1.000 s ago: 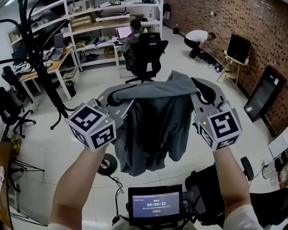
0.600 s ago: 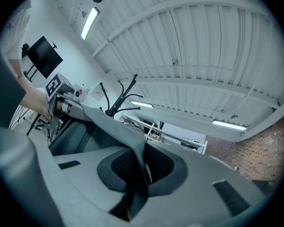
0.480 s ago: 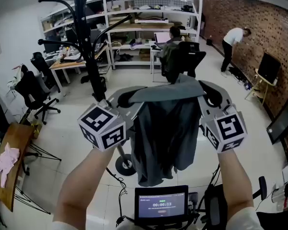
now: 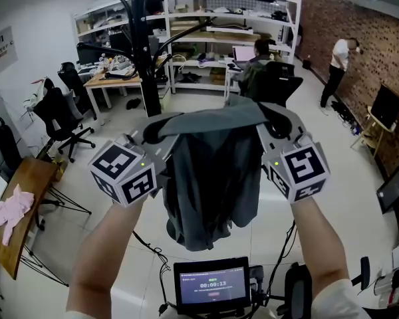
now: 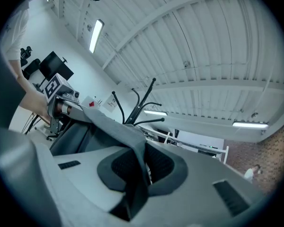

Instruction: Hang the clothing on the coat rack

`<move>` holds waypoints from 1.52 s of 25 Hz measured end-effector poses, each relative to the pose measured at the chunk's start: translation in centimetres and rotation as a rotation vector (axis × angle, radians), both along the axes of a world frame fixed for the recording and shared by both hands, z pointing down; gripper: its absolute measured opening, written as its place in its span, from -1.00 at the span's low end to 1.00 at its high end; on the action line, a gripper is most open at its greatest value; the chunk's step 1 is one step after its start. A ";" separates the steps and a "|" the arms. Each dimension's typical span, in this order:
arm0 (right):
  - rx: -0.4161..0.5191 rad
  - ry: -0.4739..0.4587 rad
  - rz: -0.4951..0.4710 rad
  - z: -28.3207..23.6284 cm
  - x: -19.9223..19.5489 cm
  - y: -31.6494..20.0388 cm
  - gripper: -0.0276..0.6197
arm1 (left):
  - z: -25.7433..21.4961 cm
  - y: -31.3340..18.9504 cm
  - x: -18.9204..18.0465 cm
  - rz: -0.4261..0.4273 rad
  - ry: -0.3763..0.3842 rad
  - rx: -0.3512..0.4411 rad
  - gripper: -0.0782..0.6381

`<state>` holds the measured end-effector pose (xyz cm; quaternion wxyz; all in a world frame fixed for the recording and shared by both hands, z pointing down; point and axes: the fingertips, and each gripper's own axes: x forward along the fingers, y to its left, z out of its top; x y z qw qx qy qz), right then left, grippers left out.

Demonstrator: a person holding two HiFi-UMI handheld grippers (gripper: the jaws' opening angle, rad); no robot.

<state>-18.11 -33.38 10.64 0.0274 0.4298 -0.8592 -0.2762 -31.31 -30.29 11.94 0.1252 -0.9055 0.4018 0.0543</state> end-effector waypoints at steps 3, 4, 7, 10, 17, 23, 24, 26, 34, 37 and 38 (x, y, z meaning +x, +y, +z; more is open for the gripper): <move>0.012 0.005 -0.042 -0.5 -1.7 -0.7 -0.82 | -0.7 -0.4 -1.6 -0.057 -0.017 0.020 -0.78; 0.016 0.006 -0.055 -0.7 -2.2 -1.0 -0.82 | -1.0 -0.4 -2.1 -0.075 -0.023 0.026 -0.78; 0.026 0.014 -0.089 -1.6 -3.7 -1.8 -0.82 | -2.4 -0.5 -3.6 -0.128 -0.030 0.044 -0.78; 0.038 0.014 -0.128 -2.8 -4.8 -1.9 -0.82 | -3.8 -0.6 -4.4 -0.177 -0.034 0.062 -0.78; 0.056 0.015 -0.173 -4.5 -5.4 -3.4 -0.82 | -6.3 -1.7 -5.0 -0.267 -0.019 0.101 -0.78; 0.106 -0.006 -0.205 -7.2 -7.1 -5.5 -0.82 | -8.8 -2.2 -6.6 -0.337 -0.035 0.145 -0.78; 0.116 -0.007 -0.208 -7.7 -7.4 -5.8 -0.82 | -9.4 -2.3 -6.8 -0.349 -0.040 0.153 -0.78; 0.135 -0.005 -0.214 -8.5 -8.1 -6.2 -0.82 | -10.4 -2.6 -7.5 -0.374 -0.053 0.164 -0.78; 0.167 0.007 -0.234 -11.4 -10.9 -8.8 -0.82 | -13.7 -4.9 -10.1 -0.481 -0.099 0.180 -0.78; 0.170 0.021 -0.234 -12.2 -12.0 -10.1 -0.82 | -14.6 -6.1 -11.1 -0.536 -0.120 0.182 -0.78; 0.169 0.028 -0.231 -12.3 -12.3 -10.7 -0.82 | -14.8 -6.6 -11.4 -0.555 -0.130 0.181 -0.78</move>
